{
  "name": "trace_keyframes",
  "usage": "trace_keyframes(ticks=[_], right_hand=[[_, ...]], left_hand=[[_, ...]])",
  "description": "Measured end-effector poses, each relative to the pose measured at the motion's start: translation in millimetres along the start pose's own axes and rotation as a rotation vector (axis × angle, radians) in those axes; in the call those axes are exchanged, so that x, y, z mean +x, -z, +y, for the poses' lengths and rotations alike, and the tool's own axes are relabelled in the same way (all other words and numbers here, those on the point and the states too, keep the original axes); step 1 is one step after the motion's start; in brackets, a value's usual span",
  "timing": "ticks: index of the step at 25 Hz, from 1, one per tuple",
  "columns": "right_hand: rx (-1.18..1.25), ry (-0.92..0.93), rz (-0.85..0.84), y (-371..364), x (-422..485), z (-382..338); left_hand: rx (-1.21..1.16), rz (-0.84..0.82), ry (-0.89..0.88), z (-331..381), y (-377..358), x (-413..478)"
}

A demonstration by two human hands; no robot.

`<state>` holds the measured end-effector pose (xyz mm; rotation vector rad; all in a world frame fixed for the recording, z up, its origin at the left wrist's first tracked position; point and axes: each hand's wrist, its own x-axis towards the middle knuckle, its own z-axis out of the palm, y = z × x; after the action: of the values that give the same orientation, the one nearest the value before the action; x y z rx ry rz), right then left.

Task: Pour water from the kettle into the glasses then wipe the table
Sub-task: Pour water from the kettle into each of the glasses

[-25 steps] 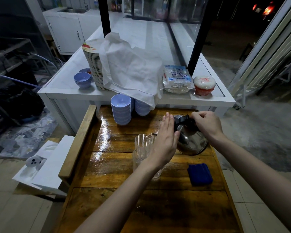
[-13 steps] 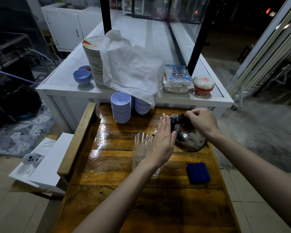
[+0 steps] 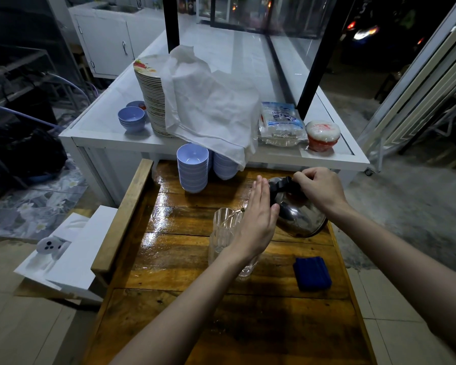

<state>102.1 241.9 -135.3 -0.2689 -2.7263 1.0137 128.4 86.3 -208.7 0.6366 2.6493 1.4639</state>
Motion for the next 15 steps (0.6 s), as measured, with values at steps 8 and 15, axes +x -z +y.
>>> trace_keyframes(ticks=[8, 15], right_hand=[[-0.011, -0.002, -0.006, -1.2, 3.9, -6.4], [-0.044, 0.043, -0.004, 0.3, 8.8, -10.6]], left_hand=[[-0.007, 0.006, 0.008, -4.1, 0.4, 2.8], [0.009, 0.012, 0.002, -2.1, 2.0, 3.9]])
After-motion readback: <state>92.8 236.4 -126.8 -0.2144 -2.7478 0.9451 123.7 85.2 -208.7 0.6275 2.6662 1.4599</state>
